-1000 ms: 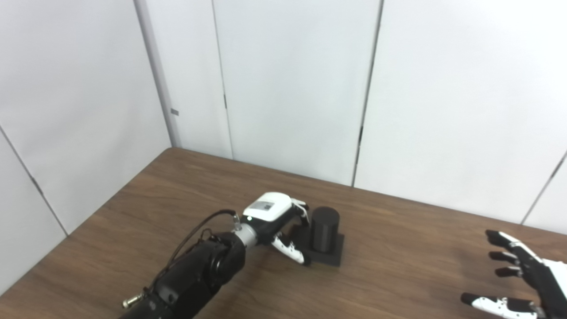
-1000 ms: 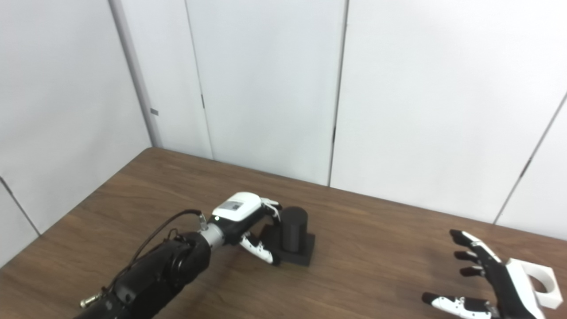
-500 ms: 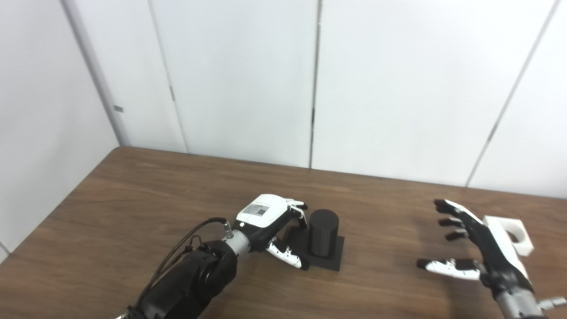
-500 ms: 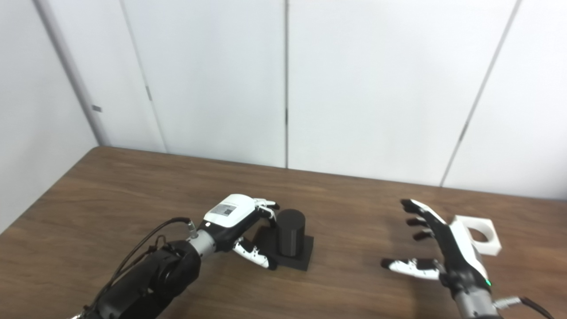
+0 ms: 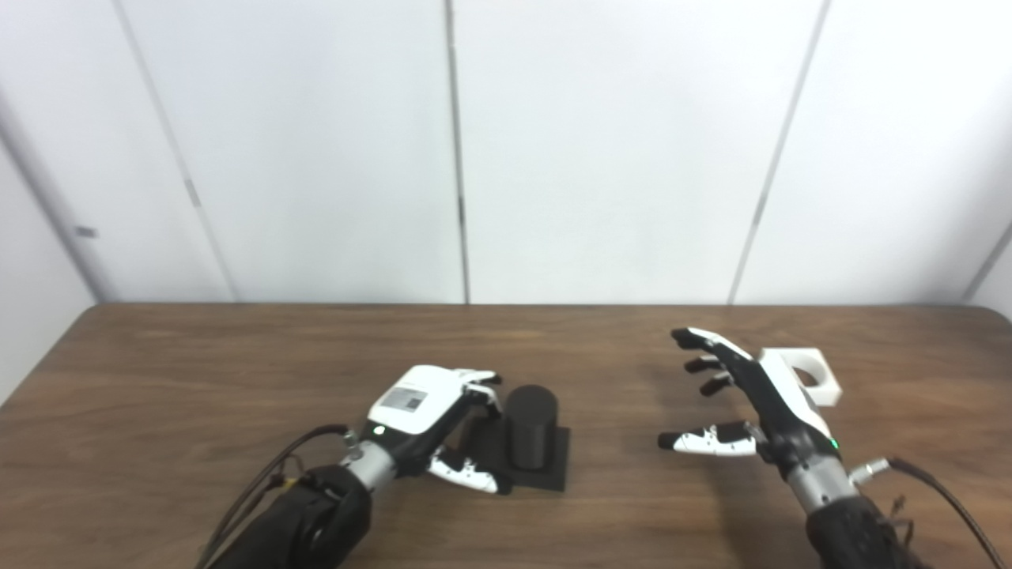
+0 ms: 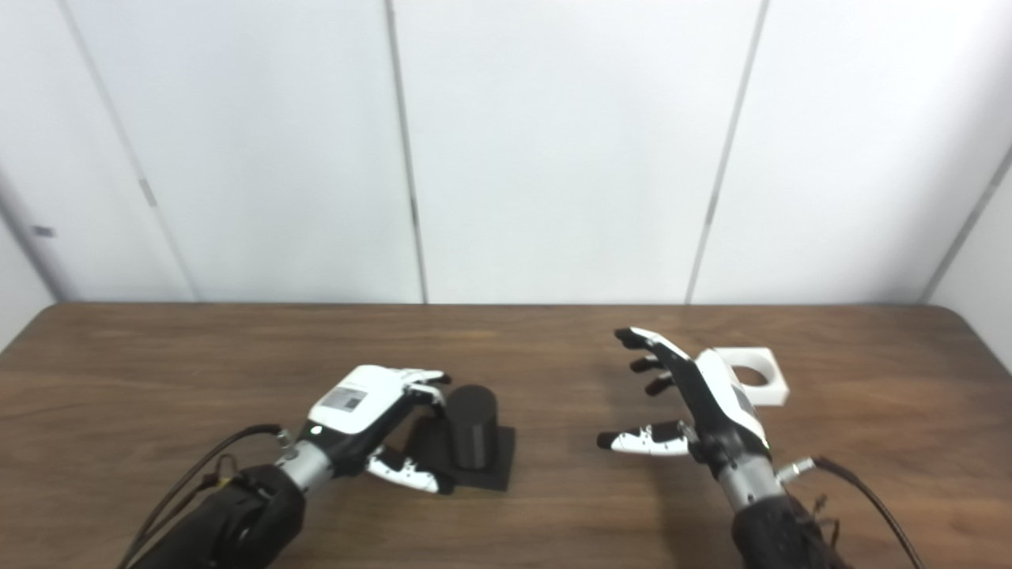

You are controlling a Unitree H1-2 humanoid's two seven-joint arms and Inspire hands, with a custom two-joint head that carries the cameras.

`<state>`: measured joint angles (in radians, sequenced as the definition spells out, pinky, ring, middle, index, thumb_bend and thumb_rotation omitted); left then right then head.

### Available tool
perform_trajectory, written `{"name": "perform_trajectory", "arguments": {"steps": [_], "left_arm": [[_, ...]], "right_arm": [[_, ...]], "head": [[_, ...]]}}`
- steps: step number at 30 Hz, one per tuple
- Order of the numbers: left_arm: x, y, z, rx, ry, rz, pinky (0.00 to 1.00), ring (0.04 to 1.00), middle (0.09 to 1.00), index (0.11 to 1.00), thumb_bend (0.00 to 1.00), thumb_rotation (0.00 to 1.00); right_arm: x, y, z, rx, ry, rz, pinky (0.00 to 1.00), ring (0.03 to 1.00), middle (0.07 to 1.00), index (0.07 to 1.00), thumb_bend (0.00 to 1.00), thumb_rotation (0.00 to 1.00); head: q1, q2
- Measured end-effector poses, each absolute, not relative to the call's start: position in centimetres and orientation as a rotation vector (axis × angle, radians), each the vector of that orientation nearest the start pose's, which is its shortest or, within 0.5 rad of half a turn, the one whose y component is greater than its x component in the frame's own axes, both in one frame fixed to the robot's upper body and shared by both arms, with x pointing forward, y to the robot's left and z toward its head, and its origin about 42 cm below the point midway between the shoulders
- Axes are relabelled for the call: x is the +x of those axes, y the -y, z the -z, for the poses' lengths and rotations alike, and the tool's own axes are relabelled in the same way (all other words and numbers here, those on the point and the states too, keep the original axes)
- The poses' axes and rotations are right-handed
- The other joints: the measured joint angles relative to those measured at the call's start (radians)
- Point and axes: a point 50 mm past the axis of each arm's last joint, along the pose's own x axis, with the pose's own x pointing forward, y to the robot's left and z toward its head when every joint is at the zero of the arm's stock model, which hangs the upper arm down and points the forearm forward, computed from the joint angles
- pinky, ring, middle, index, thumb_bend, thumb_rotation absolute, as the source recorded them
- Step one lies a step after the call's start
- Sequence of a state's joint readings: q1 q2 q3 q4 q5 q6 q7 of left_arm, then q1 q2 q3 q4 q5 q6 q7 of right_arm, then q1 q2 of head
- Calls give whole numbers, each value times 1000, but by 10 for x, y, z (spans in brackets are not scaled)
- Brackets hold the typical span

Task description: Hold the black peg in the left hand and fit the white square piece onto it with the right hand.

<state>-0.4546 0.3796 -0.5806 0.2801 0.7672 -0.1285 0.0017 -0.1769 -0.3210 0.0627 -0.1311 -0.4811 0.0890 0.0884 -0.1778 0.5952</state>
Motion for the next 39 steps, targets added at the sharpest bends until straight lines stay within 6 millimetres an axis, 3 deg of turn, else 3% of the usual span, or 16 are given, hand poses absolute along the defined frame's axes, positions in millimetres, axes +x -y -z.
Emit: {"name": "perform_trajectory", "arguments": {"steps": [3,8,15,19,26,39], "left_arm": [[390,-184,-135,1298,386,573,845,875,877,493,523,74],[391,-187,-135,1306,390,577,834,868,869,493,523,70],[388,-195,-133,1300,408,580,805,851,859,492,524,67],[388,-199,-131,1293,414,581,789,838,851,492,524,66],[386,-202,-130,1288,413,578,780,836,846,492,524,64],[385,-206,-129,1273,413,584,782,836,845,492,524,62]], "right_arm": [[339,288,-208,-917,188,-97,738,836,857,754,768,42],[351,306,-238,-1143,129,-116,733,840,890,817,832,85],[368,329,-272,-1463,-24,-86,744,893,927,803,835,119],[381,335,-292,-1543,-69,-58,756,903,927,805,869,92],[404,338,-283,-1620,-236,-129,889,974,971,870,885,123],[442,354,-268,-1692,-393,-143,862,942,949,868,951,126]], "head": [[-43,-11],[-150,-43],[-241,-83],[-273,-100],[-310,-117],[-309,-117]]}}
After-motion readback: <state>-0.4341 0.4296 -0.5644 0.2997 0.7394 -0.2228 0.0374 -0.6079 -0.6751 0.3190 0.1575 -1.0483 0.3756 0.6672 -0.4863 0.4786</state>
